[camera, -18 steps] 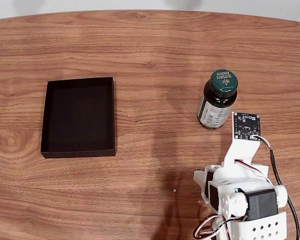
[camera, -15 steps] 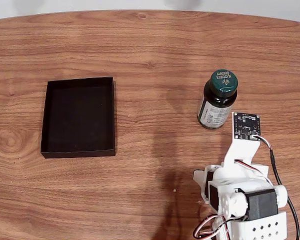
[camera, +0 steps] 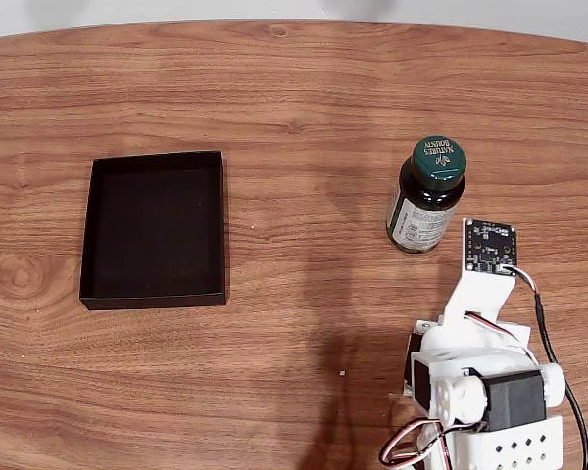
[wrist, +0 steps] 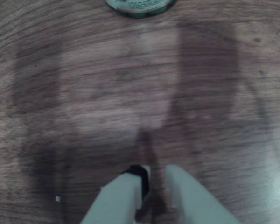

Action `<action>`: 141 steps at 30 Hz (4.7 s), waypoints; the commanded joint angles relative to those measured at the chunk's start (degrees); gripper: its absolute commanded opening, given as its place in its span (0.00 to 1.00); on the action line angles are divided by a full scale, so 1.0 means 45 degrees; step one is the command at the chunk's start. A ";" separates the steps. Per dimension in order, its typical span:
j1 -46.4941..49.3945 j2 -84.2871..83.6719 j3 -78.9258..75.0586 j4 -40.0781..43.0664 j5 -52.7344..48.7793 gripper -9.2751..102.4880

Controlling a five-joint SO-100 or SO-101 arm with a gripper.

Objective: Pick up the pill bottle and place it in the black box.

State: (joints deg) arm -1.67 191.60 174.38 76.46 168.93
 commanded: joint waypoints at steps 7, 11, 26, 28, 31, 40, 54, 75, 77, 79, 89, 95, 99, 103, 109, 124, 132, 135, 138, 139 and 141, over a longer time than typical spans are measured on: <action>0.0039 -0.0059 -0.0176 0.1934 -0.0352 0.08; 0.0039 -0.0059 -0.0176 0.1934 -0.0352 0.08; 0.0000 -0.0059 -0.0176 0.2051 0.0000 0.08; 0.0020 -0.0059 -0.0176 0.2051 0.0059 0.08; 0.0195 -0.0059 -0.0176 0.2031 0.0137 0.09; 0.0527 -0.0059 -0.0176 0.1016 -0.0586 0.11; 0.1172 -0.0078 -0.0176 -0.1484 0.0078 0.29; 0.1660 -0.1895 -0.0195 -0.6641 0.2695 0.40; 0.1875 -0.2695 -0.0195 -0.7988 0.2598 0.42; 0.2109 -0.3359 -0.0195 -0.9102 0.2559 0.44; 0.2949 -0.6113 -0.0195 -1.3848 0.2676 0.48; 0.3105 -0.7441 -0.0254 -1.5234 0.2715 0.49; 0.3066 -0.8477 -0.0313 -1.6641 0.2852 0.49; 0.2969 -0.9980 -0.0371 -1.8320 0.2930 0.49; 0.2734 -1.2090 -0.1016 -1.9570 0.2734 0.48; 0.1797 -1.6211 -0.2695 -2.1758 0.2715 0.47; 0.1992 -1.8496 -0.3965 -2.3125 0.3125 0.47; 0.1992 -1.9238 -0.4238 -2.3672 0.3262 0.47; 0.1973 -1.9863 -0.4531 -2.3984 0.3320 0.47; 0.1953 -2.0000 -0.4629 -2.4004 0.3320 0.47; 0.1934 -2.0215 -0.4785 -2.4082 0.3320 0.47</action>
State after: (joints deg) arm 6.59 100.99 157.15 -29.62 183.34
